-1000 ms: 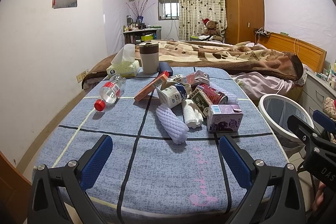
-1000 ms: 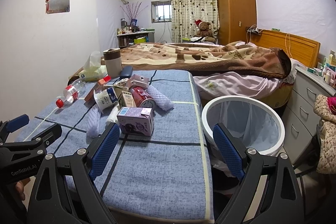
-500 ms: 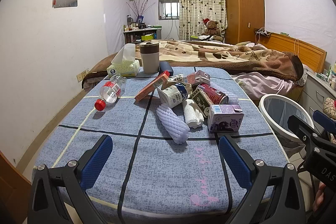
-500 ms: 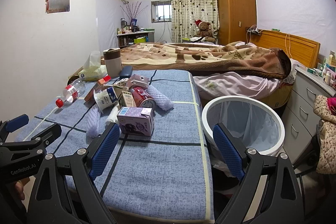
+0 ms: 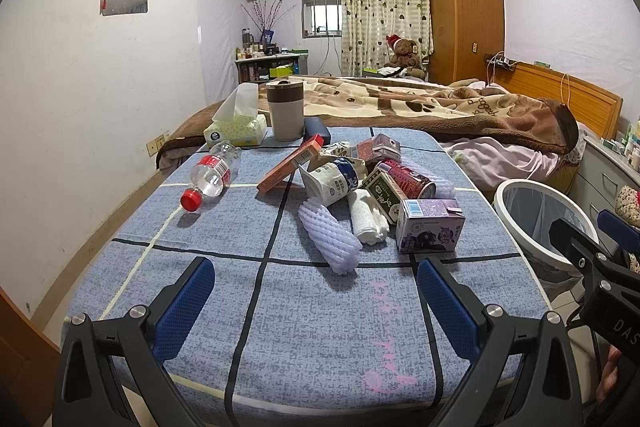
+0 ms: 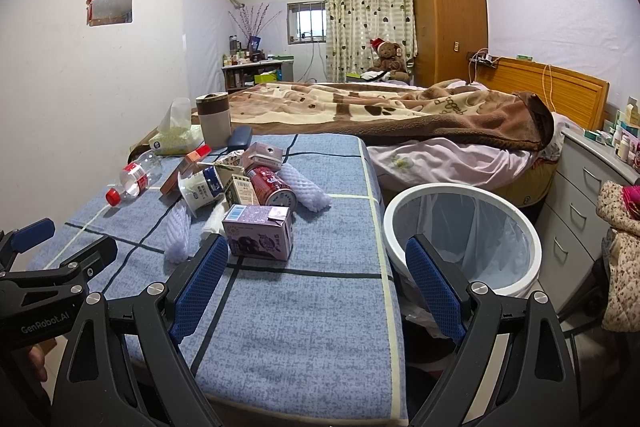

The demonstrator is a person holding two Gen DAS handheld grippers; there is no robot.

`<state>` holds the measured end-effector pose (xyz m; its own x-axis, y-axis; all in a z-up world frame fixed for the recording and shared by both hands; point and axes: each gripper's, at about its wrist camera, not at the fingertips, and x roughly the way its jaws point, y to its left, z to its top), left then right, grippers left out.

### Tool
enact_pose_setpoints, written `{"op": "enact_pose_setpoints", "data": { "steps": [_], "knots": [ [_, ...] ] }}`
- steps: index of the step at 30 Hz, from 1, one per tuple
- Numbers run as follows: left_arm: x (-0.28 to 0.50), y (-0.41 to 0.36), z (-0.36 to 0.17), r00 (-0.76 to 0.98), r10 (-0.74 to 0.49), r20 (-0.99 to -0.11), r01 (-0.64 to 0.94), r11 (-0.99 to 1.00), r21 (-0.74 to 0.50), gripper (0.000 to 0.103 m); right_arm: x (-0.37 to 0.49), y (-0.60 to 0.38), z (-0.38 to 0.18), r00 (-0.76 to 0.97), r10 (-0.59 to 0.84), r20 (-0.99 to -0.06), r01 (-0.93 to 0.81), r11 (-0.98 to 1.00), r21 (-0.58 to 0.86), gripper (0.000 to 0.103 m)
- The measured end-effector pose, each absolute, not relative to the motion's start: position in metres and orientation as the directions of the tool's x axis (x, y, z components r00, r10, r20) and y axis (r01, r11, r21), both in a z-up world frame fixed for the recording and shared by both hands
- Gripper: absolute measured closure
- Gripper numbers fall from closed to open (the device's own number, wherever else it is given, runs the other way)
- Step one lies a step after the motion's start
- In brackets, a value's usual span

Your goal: Collect trash

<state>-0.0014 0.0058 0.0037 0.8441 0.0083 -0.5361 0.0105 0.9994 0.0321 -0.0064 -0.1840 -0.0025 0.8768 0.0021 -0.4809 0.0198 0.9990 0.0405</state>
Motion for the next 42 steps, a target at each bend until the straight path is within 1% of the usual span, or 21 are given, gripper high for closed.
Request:
{"op": "enact_pose_setpoints", "data": {
  "steps": [35,38,42],
  "knots": [
    [-0.001,0.007,0.002,0.843,0.009,-0.538,0.009,0.999,0.030,0.000,-0.005,-0.183,-0.002,0.877,-0.001,-0.481,0.021,0.999,0.036,0.011],
    [0.003,0.009,-0.001,0.837,0.002,-0.548,0.015,1.000,0.028,0.000,-0.003,-0.183,-0.002,0.876,0.005,-0.482,0.014,0.999,0.037,0.011],
    [0.024,0.013,-0.012,0.811,-0.011,-0.585,0.023,1.000,0.013,0.000,0.015,-0.195,-0.002,0.878,0.006,-0.478,0.026,0.998,0.060,0.011]
  ]
}}
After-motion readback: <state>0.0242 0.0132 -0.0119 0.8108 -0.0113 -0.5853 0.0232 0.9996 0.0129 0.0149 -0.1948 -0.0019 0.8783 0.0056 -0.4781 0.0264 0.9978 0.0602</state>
